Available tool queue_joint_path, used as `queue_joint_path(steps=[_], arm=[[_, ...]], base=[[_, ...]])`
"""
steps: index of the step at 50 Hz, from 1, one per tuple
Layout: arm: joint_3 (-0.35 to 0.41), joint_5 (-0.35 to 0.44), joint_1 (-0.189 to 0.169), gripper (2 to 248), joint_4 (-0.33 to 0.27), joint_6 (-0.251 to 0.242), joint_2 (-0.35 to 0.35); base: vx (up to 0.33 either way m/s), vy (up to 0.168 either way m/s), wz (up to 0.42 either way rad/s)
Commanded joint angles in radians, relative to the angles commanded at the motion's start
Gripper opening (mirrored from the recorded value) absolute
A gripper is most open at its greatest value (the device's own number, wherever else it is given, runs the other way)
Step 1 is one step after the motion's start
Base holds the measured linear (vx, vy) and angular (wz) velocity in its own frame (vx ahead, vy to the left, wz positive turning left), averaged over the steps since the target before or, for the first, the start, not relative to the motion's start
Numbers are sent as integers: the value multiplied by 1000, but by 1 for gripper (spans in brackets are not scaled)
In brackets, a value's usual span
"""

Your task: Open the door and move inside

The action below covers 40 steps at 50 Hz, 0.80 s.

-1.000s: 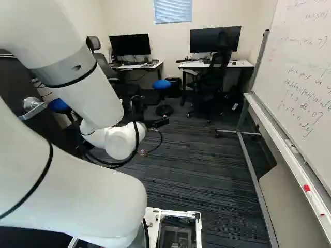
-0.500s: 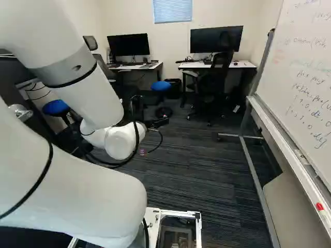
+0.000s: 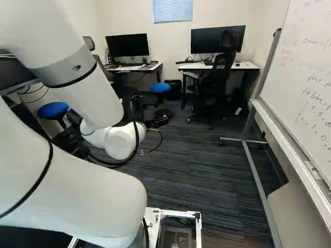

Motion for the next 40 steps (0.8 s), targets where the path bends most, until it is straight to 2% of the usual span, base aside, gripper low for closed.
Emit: queue_joint_path(steps=[40], arm=[[0, 0, 0, 247, 0, 0, 0]], base=[[148, 6, 10]])
